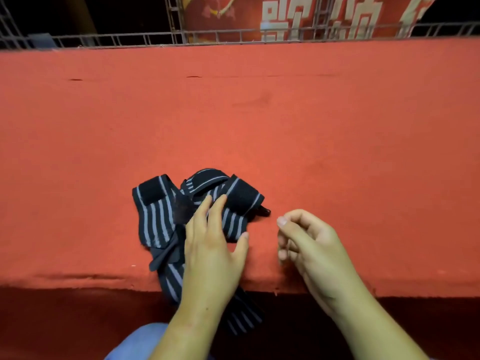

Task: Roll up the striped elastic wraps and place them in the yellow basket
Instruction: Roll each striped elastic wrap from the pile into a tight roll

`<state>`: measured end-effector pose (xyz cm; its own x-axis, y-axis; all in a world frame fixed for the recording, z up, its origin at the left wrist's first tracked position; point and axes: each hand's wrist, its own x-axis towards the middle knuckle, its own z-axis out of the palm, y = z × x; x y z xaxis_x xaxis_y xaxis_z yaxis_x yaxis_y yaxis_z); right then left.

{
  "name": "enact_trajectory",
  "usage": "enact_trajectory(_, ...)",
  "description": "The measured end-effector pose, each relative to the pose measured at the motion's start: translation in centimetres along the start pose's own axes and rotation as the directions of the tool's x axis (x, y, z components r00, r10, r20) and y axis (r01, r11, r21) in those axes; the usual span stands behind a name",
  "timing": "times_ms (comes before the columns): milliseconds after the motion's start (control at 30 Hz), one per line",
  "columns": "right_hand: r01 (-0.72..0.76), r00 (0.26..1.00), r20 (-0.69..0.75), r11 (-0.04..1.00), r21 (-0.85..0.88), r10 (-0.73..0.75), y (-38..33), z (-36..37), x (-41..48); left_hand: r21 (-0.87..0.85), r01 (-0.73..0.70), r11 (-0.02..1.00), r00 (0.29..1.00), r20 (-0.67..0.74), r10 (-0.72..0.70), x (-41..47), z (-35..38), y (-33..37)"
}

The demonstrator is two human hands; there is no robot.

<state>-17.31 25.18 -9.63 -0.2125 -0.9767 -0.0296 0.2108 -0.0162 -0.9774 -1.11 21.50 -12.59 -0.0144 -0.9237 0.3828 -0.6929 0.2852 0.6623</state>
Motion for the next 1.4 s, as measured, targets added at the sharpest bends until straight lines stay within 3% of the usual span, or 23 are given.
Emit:
enact_trajectory(200, -0.105, 0.993, 0.062, 0.989, 0.102, 0.099, 2.3, -1.9, -0.5, -0.054, 0.101, 0.993, 0.994, -0.024, -0.102, -0.1, 0.0, -0.3)
enact_trajectory(333, -0.148, 0.986, 0.098, 0.972, 0.180, 0.132, 2.3, -3.0, 0.3, -0.138, 0.142, 0.980, 0.990, 0.042, -0.138, -0.3, 0.3, 0.8)
enact_trajectory(467, -0.191, 0.973, 0.166, 0.962, 0.196, 0.159, 2.2, -3.9, 0.8, -0.254, 0.006, 0.967, 0.989, 0.141, 0.031, -1.0, 0.5, 2.3)
enact_trajectory(600, -0.219, 0.955, 0.247, 0.950, 0.225, 0.162, 1.5, -4.4, 1.0, -0.284, -0.189, 0.940, 0.944, 0.212, 0.254, -1.8, 0.9, 2.9)
enact_trajectory(800, -0.265, 0.958, 0.198, 0.905, 0.332, 0.208, 0.6, -5.4, 0.9, -0.287, -0.296, 0.911, 0.901, 0.231, 0.366, -2.6, 1.2, 2.9)
enact_trajectory(1000, -0.269, 0.961, 0.167, 0.879, 0.394, 0.219, 0.0, -5.7, 0.6, -0.387, -0.200, 0.900, 0.905, 0.279, 0.321, -2.6, 0.5, 2.7)
enact_trajectory(1200, -0.347, 0.935, 0.230, 0.827, 0.443, 0.269, -0.4, -5.6, 0.3, -0.430, 0.053, 0.901, 0.983, 0.179, 0.027, -1.8, 0.4, 2.6)
enact_trajectory(1400, -0.387, 0.915, 0.278, 0.827, 0.409, 0.291, -0.7, -5.1, 0.0, -0.466, 0.194, 0.863, 0.968, 0.233, -0.092, -1.7, 0.6, 2.6)
